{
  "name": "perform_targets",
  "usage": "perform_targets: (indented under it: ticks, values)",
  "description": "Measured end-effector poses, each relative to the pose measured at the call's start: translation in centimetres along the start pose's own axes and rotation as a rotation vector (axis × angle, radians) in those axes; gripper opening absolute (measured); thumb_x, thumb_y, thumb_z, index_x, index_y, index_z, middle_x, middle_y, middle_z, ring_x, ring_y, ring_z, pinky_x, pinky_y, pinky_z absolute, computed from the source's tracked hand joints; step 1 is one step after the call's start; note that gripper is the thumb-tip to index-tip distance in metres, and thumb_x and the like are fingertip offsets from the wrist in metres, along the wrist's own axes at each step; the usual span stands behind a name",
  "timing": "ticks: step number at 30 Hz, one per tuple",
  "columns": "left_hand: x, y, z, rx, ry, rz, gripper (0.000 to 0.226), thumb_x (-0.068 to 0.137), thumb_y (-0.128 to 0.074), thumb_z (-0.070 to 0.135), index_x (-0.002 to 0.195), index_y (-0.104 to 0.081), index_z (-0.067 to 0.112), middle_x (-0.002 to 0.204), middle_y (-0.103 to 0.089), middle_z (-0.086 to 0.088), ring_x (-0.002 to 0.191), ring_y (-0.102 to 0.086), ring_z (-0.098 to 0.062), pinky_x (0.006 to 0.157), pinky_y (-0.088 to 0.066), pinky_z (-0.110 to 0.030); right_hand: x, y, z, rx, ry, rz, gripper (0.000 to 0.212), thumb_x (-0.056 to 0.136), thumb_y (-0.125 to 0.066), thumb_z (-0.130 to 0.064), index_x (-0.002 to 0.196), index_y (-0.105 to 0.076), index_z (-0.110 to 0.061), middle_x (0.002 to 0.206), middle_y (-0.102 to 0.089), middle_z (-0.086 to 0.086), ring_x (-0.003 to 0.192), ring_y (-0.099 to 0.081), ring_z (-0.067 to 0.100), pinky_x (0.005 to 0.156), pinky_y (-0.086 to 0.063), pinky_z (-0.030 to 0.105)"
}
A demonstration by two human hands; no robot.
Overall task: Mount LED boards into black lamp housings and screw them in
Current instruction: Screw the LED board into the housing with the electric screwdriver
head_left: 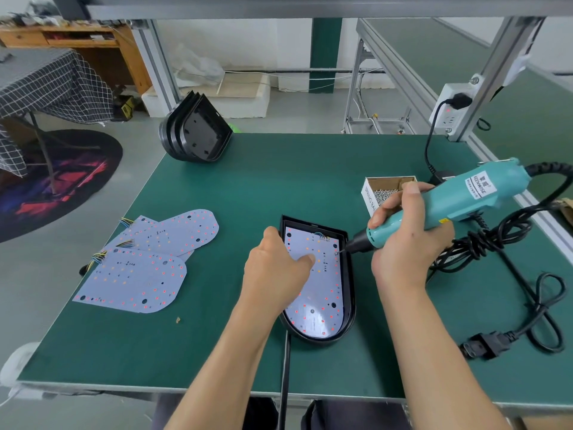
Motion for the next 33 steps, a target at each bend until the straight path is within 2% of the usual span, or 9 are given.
perform_targets:
  ticks: [3,6,10,15,19,23,33]
  values:
    - [0.0,0.0,0.0,0.008,-0.011,0.019,0.044,0.087,-0.074,0.042,0.091,-0.039,0.016,0.085,-0.057,-0.004,0.074,-0.065,-0.032,0.067,-0.06,-0.048,-0.1,-0.3,-0.1,-0.038,0.025,-0.021,0.018,0.092,-0.064,-0.025,0.078,-0.065,-0.037,0.064,-0.056,0.002,0.045,-0.047,0.026,0.057,-0.041,0.032]
    - [0.1,0.0,0.0,0.027,-0.022,0.042,0.045,0.088,-0.074,0.042,0.088,-0.036,0.019,0.082,-0.055,-0.002,0.07,-0.06,-0.025,0.063,-0.057,-0.042,-0.2,-0.3,-0.1,-0.075,0.063,-0.049,0.012,0.092,-0.063,-0.023,0.082,-0.062,-0.029,0.065,-0.056,0.005,0.045,-0.048,0.029,0.057,-0.043,0.034]
    - [0.1,0.0,-0.2,0.028,-0.02,0.044,0.044,0.088,-0.074,0.042,0.088,-0.036,0.018,0.082,-0.056,-0.003,0.071,-0.062,-0.027,0.065,-0.059,-0.044,-0.4,-0.6,0.0,-0.127,0.115,-0.087,0.011,0.094,-0.062,-0.02,0.085,-0.058,-0.023,0.064,-0.055,0.008,0.045,-0.049,0.032,0.057,-0.044,0.036]
    - [0.1,0.0,-0.3,0.02,-0.008,0.042,0.044,0.088,-0.074,0.042,0.089,-0.037,0.017,0.082,-0.057,-0.004,0.072,-0.063,-0.029,0.064,-0.058,-0.044,-0.2,-0.8,0.3,-0.121,0.103,-0.095,0.014,0.095,-0.062,-0.019,0.083,-0.056,-0.023,0.064,-0.055,0.004,0.043,-0.049,0.028,0.054,-0.043,0.031]
    - [0.2,-0.2,-0.4,0.042,-0.013,0.053,0.044,0.089,-0.074,0.042,0.088,-0.036,0.019,0.082,-0.054,-0.001,0.071,-0.057,-0.02,0.056,-0.045,-0.035,-0.1,-0.8,0.3,-0.119,0.102,-0.095,0.016,0.094,-0.062,-0.018,0.081,-0.056,-0.025,0.063,-0.054,0.007,0.042,-0.048,0.028,0.054,-0.042,0.031]
    - [0.3,-0.2,-0.5,0.058,-0.015,0.069,0.046,0.089,-0.074,0.043,0.087,-0.035,0.019,0.081,-0.052,0.001,0.07,-0.049,-0.011,0.051,-0.032,-0.03,-0.1,-0.9,0.4,-0.114,0.092,-0.1,0.017,0.094,-0.061,-0.018,0.08,-0.056,-0.026,0.064,-0.055,0.002,0.042,-0.048,0.026,0.052,-0.042,0.03]
    - [0.3,-0.2,-0.5,0.047,-0.018,0.067,0.048,0.088,-0.075,0.042,0.083,-0.032,0.021,0.079,-0.053,0.0,0.068,-0.052,-0.014,0.051,-0.034,-0.031,-0.1,-1.3,0.5,-0.118,0.069,-0.128,0.015,0.093,-0.06,-0.016,0.081,-0.056,-0.025,0.059,-0.054,0.002,0.041,-0.045,0.027,0.052,-0.041,0.031]
Point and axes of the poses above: each hand's wrist, its own x-axis towards the middle knuckle, its own y-axis out of the back of the hand, z = x × y, the point moved 7 cm from there along x, towards the middle knuckle
